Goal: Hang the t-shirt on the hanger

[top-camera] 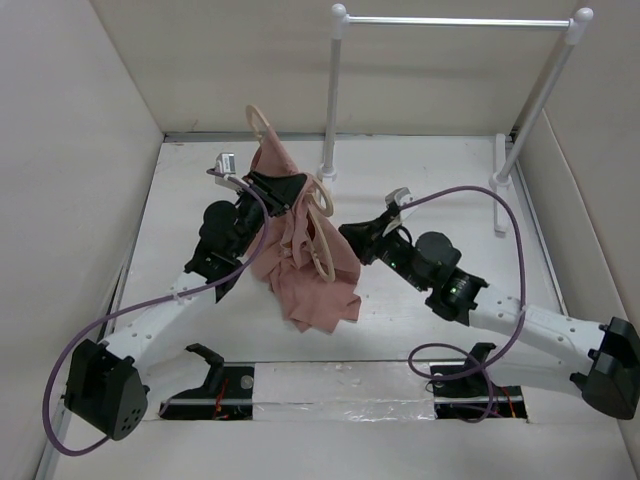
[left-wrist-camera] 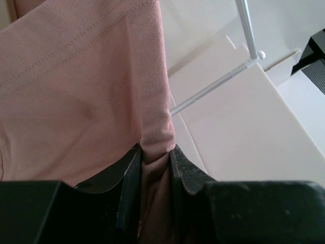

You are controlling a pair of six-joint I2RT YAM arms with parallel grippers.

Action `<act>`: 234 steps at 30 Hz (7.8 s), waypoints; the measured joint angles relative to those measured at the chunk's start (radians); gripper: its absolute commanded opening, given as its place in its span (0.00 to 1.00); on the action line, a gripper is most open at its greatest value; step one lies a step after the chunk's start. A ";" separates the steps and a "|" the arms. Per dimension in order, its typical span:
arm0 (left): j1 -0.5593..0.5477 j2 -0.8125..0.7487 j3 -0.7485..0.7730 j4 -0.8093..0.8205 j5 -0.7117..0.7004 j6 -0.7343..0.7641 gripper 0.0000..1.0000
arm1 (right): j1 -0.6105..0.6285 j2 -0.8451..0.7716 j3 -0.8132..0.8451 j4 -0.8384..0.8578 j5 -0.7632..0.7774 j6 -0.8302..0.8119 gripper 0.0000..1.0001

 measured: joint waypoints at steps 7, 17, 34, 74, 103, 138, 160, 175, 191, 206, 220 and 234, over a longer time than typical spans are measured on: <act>0.010 -0.034 0.000 0.000 0.051 -0.022 0.00 | -0.023 0.075 -0.119 0.021 -0.016 0.014 0.13; 0.010 -0.085 0.000 -0.002 0.100 -0.036 0.00 | 0.009 0.130 -0.181 0.055 -0.006 0.014 0.66; 0.010 -0.085 0.000 -0.003 0.135 -0.070 0.00 | 0.129 0.143 -0.224 0.146 0.204 0.011 0.00; 0.023 -0.181 0.024 0.004 0.131 -0.107 0.00 | 0.265 0.544 -0.304 0.815 0.558 -0.292 0.55; 0.062 -0.153 0.110 -0.007 0.098 -0.135 0.00 | 0.220 0.036 -0.462 0.616 0.211 0.021 0.00; 0.069 0.005 -0.088 0.202 0.047 -0.134 0.00 | 0.359 -0.368 -0.096 -0.272 0.041 0.174 0.00; 0.069 -0.079 -0.181 0.243 0.176 -0.212 0.00 | 0.370 -0.112 0.010 -0.481 0.053 0.147 0.77; 0.069 -0.142 -0.259 0.237 0.269 -0.267 0.00 | 0.217 0.061 0.140 -0.395 0.077 0.011 0.59; 0.069 -0.137 -0.320 0.319 0.310 -0.304 0.00 | 0.205 0.105 0.139 -0.338 0.047 0.030 0.00; 0.080 -0.091 -0.270 0.392 0.218 -0.267 0.00 | 0.204 -0.076 0.251 -0.447 -0.167 0.040 0.00; 0.066 -0.034 -0.340 0.479 0.288 -0.383 0.00 | 0.043 0.075 0.226 -0.358 -0.174 0.038 0.00; 0.055 -0.093 -0.391 0.465 0.333 -0.434 0.00 | -0.058 0.223 0.278 -0.185 -0.248 0.103 0.00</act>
